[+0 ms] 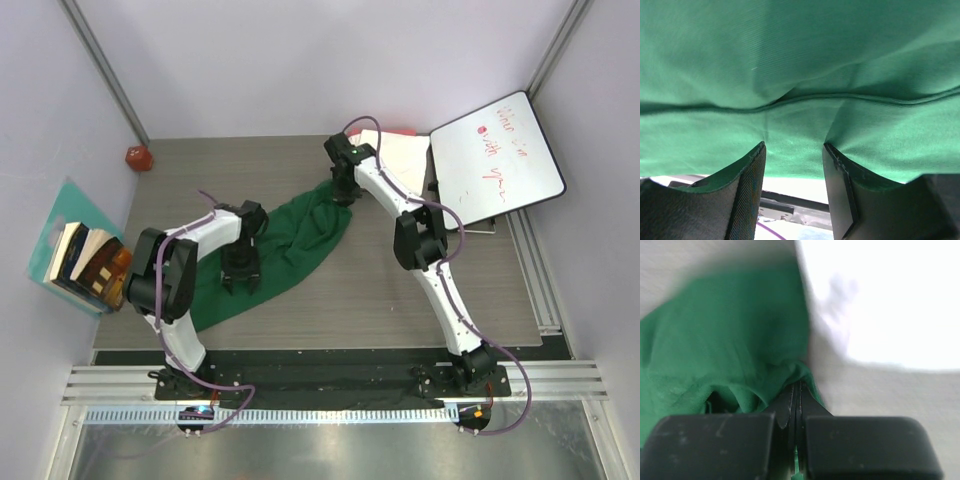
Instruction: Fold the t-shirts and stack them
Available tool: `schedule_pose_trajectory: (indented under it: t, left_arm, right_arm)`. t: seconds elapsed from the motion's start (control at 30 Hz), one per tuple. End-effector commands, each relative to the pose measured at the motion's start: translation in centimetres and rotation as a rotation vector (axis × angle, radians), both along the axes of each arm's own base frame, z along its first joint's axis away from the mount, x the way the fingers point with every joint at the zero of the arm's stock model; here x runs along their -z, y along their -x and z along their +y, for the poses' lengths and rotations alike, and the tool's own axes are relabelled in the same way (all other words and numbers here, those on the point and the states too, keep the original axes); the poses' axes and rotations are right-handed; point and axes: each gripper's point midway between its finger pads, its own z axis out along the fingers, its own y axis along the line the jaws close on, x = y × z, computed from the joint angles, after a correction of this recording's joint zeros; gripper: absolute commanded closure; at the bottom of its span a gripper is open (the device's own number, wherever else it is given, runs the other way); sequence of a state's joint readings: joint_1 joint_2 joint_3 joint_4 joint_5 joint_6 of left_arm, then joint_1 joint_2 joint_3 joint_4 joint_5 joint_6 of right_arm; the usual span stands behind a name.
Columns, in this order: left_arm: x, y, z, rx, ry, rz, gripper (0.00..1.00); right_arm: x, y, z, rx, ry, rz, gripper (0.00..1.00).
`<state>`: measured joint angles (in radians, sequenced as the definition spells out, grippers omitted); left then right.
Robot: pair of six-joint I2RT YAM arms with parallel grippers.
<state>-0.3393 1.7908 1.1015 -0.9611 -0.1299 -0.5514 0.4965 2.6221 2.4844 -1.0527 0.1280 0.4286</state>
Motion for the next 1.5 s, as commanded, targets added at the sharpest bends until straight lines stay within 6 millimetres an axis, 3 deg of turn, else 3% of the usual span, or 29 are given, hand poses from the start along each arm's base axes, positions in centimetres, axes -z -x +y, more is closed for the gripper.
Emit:
schedule_pose_trajectory:
  t: [0.0, 0.13, 0.27, 0.53, 0.77, 0.97, 1.0, 1.03, 1.13, 1.17, 1.3, 1.37, 1.47]
  left_arm:
    - [2.2, 1.1, -2.0, -0.008, 0.037, 0.047, 0.49]
    - [2.7, 1.5, -1.9, 0.001, 0.029, 0.064, 0.49]
    - [3.2, 1.5, -2.7, 0.027, 0.042, 0.087, 0.49]
    - [3.4, -0.3, -6.8, 0.128, 0.058, 0.094, 0.50]
    - [4.1, -1.9, -10.5, 0.180, 0.065, 0.086, 0.50]
    - [4.5, -4.0, -13.2, 0.145, 0.104, 0.052, 0.50]
    - [4.7, -4.3, -13.3, 0.140, 0.096, 0.050, 0.50]
    - [4.7, -4.8, -13.3, 0.129, 0.088, 0.035, 0.50]
    - [4.4, -6.5, -13.7, 0.108, 0.084, -0.003, 0.50]
    - [4.1, -7.3, -14.0, 0.103, 0.089, -0.022, 0.50]
    - [4.1, -9.0, -13.8, 0.064, 0.082, -0.041, 0.50]
    - [4.1, -9.8, -13.7, 0.057, 0.078, -0.050, 0.51]
    - [2.6, -10.1, -14.0, 0.067, 0.101, -0.083, 0.50]
  right_arm:
    - [2.7, -1.8, 4.9, -0.032, -0.158, -0.031, 0.99]
    - [4.4, -0.2, 7.1, -0.101, -0.223, 0.017, 0.99]
    - [5.0, -0.2, 7.7, -0.139, -0.203, -0.008, 0.99]
    - [2.8, -3.8, 7.5, -0.115, -0.238, -0.131, 0.99]
    - [1.8, -5.7, 7.7, -0.108, -0.280, -0.200, 0.99]
    - [1.0, -7.3, 6.1, -0.090, -0.260, -0.248, 0.85]
    - [0.5, -7.4, 5.8, -0.087, -0.256, -0.254, 0.81]
    - [-1.3, -7.5, 5.7, -0.088, -0.263, -0.277, 0.80]
    - [-3.0, -7.1, 4.2, -0.077, -0.217, -0.301, 0.78]
    - [-5.1, -6.4, 3.8, -0.080, -0.215, -0.319, 0.78]
    - [-9.4, -4.8, 1.7, -0.066, -0.171, -0.369, 0.78]
    - [-10.8, -3.5, 0.8, -0.064, -0.164, -0.372, 0.78]
    - [-10.9, -2.4, -0.9, -0.033, -0.111, -0.382, 0.78]
